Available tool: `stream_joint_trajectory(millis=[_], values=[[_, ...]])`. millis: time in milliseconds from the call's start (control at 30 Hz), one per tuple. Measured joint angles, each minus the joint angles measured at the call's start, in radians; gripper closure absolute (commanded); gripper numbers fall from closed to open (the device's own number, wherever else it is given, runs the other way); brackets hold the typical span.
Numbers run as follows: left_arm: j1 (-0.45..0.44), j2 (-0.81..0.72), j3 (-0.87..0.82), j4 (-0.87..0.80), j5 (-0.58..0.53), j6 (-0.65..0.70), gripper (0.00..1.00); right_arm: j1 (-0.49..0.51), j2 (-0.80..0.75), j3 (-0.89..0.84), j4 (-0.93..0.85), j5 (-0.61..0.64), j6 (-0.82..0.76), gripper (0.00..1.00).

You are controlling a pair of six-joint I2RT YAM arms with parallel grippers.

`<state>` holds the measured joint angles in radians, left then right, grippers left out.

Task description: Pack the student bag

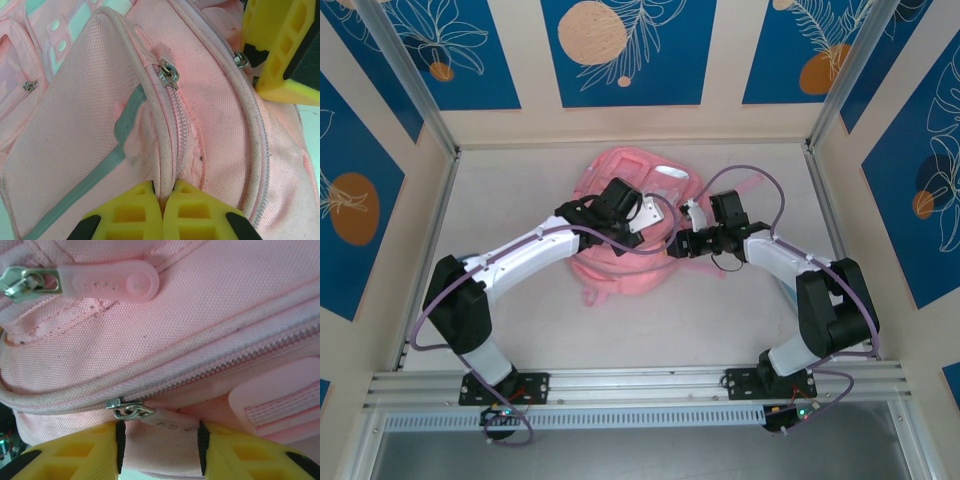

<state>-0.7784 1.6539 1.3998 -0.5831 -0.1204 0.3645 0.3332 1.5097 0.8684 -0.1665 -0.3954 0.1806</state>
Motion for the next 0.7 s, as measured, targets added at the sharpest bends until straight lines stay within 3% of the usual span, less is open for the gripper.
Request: stream_joint_trajectory(millis=[233, 367, 600, 700], values=[[0.002, 0.000, 0.001, 0.000, 0.008, 0.000, 1.00, 0.000, -0.066, -0.027, 0.062, 0.032, -0.010, 0.51], [0.004, 0.000, 0.002, -0.001, 0.009, 0.000, 1.00, 0.000, -0.062, -0.026, 0.072, 0.002, -0.010, 0.52], [0.005, 0.000, 0.002, -0.005, 0.011, -0.001, 1.00, -0.002, -0.021, -0.010, 0.069, -0.042, -0.006, 0.44], [0.005, 0.000, 0.002, -0.008, 0.011, -0.005, 1.00, -0.005, -0.017, -0.010, 0.067, -0.063, -0.006, 0.47]])
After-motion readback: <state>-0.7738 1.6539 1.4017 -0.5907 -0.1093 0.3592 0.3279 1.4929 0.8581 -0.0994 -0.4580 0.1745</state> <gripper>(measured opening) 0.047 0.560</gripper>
